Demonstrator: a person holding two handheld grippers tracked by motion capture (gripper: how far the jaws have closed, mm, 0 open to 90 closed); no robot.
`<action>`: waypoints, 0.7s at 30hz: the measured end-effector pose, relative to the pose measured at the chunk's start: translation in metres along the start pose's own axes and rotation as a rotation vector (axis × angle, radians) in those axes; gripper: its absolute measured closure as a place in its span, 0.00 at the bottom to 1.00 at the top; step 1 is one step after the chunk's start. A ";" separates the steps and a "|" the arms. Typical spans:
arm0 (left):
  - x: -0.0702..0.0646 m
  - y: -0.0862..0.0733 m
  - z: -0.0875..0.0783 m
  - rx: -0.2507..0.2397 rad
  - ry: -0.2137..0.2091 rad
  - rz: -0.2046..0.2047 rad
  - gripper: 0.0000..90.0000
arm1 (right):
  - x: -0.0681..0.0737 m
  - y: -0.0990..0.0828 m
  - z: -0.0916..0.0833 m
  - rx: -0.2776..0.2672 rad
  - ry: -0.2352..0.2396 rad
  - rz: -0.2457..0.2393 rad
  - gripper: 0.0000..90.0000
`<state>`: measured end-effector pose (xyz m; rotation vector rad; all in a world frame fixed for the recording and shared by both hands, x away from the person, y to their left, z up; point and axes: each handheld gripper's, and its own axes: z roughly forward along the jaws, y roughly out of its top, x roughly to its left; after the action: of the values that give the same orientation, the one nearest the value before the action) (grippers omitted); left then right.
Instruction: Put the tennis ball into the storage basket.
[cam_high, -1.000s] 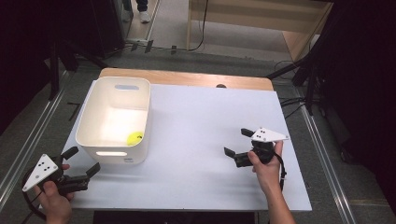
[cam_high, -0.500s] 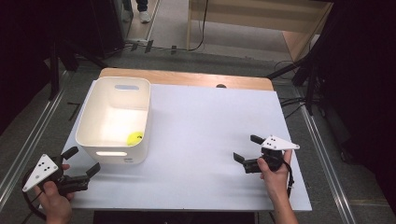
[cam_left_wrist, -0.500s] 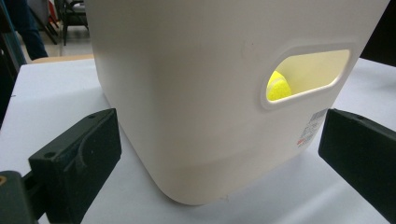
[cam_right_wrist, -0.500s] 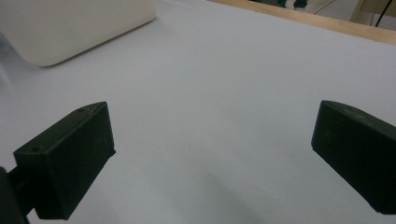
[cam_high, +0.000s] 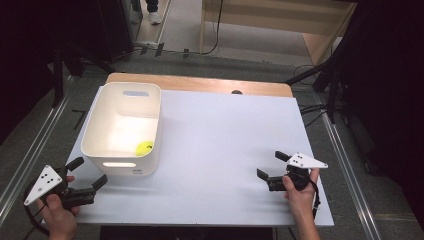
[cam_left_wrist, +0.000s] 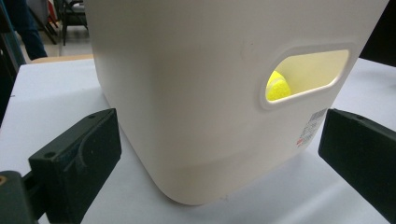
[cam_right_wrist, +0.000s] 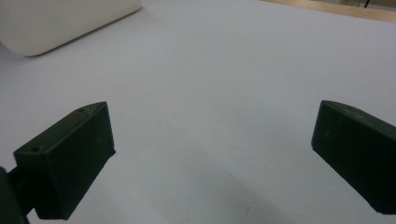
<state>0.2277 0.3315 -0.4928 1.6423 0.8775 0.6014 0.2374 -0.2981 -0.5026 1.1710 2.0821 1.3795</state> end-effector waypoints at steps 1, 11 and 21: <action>0.000 0.000 0.000 0.000 0.000 0.000 0.00 | 0.000 -0.002 -0.001 0.001 0.000 0.005 0.00; 0.000 0.000 -0.001 -0.002 -0.002 0.000 0.00 | -0.004 -0.013 -0.016 -0.019 -0.020 0.032 0.00; 0.001 0.001 -0.001 -0.004 -0.001 -0.001 0.00 | -0.013 -0.028 -0.036 -0.030 -0.062 0.062 0.00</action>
<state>0.2277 0.3322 -0.4920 1.6382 0.8760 0.6018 0.2076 -0.3339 -0.5129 1.2599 1.9920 1.3795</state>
